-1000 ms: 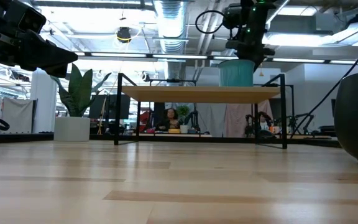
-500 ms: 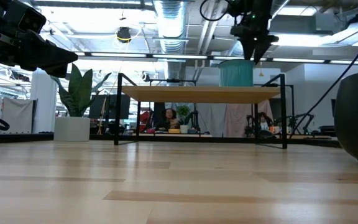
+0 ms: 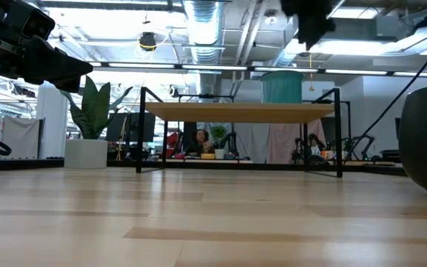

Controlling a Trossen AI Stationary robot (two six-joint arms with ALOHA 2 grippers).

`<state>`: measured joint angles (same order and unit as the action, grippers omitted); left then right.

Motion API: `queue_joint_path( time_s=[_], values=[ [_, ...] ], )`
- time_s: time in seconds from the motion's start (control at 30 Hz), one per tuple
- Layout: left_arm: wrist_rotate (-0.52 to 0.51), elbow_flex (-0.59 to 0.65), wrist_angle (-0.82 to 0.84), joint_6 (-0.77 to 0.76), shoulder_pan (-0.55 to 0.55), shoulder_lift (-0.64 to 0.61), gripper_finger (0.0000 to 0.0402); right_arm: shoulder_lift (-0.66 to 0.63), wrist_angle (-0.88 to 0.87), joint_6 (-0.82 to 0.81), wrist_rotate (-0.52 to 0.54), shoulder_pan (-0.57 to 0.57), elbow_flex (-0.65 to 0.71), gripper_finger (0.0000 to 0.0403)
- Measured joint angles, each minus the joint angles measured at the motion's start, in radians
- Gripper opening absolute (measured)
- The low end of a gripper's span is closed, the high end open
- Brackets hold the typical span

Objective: Place coffee mugs
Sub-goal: Put the black mug on the shelf

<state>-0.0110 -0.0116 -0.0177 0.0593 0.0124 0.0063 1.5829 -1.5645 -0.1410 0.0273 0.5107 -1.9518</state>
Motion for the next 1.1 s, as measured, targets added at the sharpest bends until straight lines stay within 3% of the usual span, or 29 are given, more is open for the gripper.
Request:
queue_joint_path(
  time_s=[0.27,0.5,0.77,1.1],
  values=[
    [0.0,0.0,0.0,0.0,0.0,0.0,0.0,-0.154,0.002,-0.127,0.001,-0.233,0.0,0.0226],
    [0.0,0.0,0.0,0.0,0.0,0.0,0.0,-0.158,0.015,-0.222,0.036,-0.52,0.016,0.0226],
    [0.0,0.0,0.0,0.0,0.0,0.0,0.0,-0.155,0.098,-0.366,0.055,-0.791,0.281,0.0226],
    [0.0,0.0,0.0,0.0,0.0,0.0,0.0,-0.155,0.313,-0.584,-0.048,-0.966,0.61,0.0226]
  ],
)
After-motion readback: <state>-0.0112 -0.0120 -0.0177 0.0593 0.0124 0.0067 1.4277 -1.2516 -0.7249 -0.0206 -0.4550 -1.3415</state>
